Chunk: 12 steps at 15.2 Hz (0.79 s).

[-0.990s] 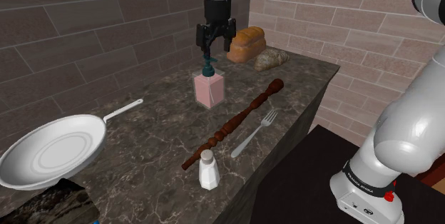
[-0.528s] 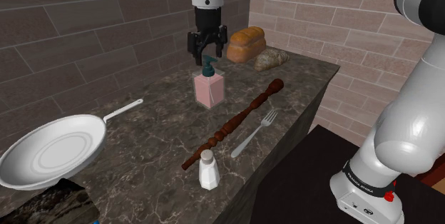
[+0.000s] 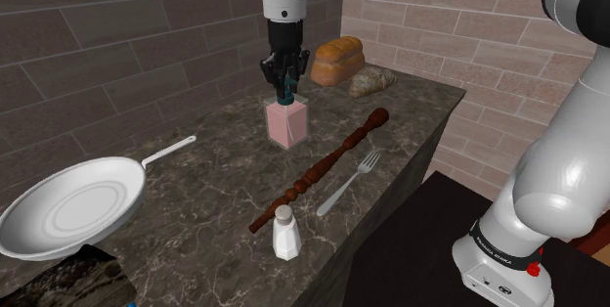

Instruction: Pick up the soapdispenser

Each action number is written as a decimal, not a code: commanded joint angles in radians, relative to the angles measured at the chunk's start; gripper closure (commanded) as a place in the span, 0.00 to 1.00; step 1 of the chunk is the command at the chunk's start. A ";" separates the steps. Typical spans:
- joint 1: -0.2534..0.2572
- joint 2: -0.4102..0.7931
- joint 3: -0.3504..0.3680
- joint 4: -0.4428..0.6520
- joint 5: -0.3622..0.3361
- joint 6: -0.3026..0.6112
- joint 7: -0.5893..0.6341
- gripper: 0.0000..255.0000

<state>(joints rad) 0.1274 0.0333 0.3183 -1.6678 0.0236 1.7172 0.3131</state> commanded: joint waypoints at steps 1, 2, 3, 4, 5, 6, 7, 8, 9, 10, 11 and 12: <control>0.000 0.001 0.000 -0.001 0.000 0.000 0.000 1.00; 0.000 0.001 0.000 -0.001 0.000 0.000 0.000 1.00; 0.000 0.000 0.000 -0.001 0.000 0.000 0.000 1.00; 0.000 0.000 0.000 -0.001 0.000 0.001 0.000 1.00; 0.000 0.000 0.000 -0.001 0.000 0.000 0.000 1.00; 0.000 0.000 0.000 -0.001 0.000 -0.001 0.000 1.00; 0.000 0.001 0.000 0.015 0.000 -0.015 0.001 1.00; 0.000 0.003 0.000 0.030 -0.001 -0.029 0.001 1.00; 0.001 0.005 0.001 0.047 -0.002 -0.043 0.002 1.00; 0.001 0.008 0.001 0.063 -0.002 -0.057 0.003 1.00; 0.001 0.011 0.001 0.080 -0.003 -0.071 0.004 1.00; 0.002 0.014 0.001 0.097 -0.004 -0.085 0.005 1.00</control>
<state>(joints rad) 0.1292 0.0433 0.3197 -1.5891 0.0203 1.6472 0.3180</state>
